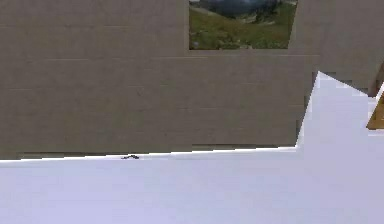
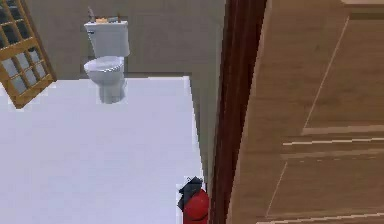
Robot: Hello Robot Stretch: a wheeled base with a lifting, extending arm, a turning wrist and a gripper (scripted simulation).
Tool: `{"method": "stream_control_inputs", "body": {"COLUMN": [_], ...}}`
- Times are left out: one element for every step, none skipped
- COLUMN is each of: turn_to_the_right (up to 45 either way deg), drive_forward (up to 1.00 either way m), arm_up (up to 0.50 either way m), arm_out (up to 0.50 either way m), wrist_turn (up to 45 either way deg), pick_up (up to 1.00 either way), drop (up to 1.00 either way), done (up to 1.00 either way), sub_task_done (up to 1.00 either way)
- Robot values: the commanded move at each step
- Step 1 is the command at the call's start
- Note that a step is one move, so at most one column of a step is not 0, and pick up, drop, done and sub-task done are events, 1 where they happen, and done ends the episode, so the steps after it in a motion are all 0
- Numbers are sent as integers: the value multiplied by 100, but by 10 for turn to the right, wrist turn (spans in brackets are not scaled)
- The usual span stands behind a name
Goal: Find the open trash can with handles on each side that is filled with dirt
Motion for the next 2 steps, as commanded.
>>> {"method": "stream_control_inputs", "body": {"turn_to_the_right": [360,0], "drive_forward": [0,60], "arm_up": [0,0], "arm_out": [0,0], "wrist_turn": [0,0], "pick_up": [0,0], "drop": [0,0], "done": [0,0], "sub_task_done": [0,0]}}
